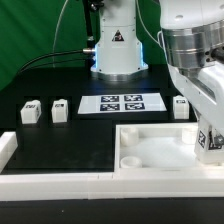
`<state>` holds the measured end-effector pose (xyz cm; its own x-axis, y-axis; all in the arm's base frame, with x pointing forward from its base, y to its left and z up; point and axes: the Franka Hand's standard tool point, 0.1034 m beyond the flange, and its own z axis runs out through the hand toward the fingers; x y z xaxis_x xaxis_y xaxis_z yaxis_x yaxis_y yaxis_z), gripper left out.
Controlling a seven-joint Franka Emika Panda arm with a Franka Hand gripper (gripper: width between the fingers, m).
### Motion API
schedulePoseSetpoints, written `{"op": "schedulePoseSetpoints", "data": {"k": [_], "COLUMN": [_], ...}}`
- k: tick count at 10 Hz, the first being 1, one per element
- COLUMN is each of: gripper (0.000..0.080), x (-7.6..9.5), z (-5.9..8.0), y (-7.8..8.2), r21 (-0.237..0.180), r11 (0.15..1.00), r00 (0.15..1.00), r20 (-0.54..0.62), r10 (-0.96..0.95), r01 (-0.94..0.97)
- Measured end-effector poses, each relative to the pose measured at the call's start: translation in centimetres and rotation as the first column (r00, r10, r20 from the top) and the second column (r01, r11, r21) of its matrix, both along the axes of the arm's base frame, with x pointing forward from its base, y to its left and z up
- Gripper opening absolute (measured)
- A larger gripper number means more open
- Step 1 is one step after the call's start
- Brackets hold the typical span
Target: Assemble one leg
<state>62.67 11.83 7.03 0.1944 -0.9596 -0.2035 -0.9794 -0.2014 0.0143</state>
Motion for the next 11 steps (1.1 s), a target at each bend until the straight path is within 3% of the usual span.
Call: {"op": "schedulePoseSetpoints", "data": {"k": [1,2,3,5,7,11], "gripper": [0.0294,0.0500,0.0602,0.0635,0.0647,0.0648], "x": [-0.01,-0.02,-0.06,-0.07,-0.06,-0.03], "z": [-0.02,-0.05,-0.08,-0.11,-0.11,-0.02], "y": [0.00,0.03,-0.09,-0.26,-0.38,-0.60], "r21": [0.002,0.003,0.001,0.000,-0.013,-0.070], "r11": [0.999,0.999,0.989,0.928,0.817,0.478], "r00": [0.999,0.999,0.989,0.926,0.811,0.462], "r20": [0.007,0.006,0.026,0.070,0.112,0.166], "r10": [0.038,0.035,0.149,0.372,0.574,0.871], "r01": [-0.038,-0.035,-0.149,-0.373,-0.576,-0.876]}}
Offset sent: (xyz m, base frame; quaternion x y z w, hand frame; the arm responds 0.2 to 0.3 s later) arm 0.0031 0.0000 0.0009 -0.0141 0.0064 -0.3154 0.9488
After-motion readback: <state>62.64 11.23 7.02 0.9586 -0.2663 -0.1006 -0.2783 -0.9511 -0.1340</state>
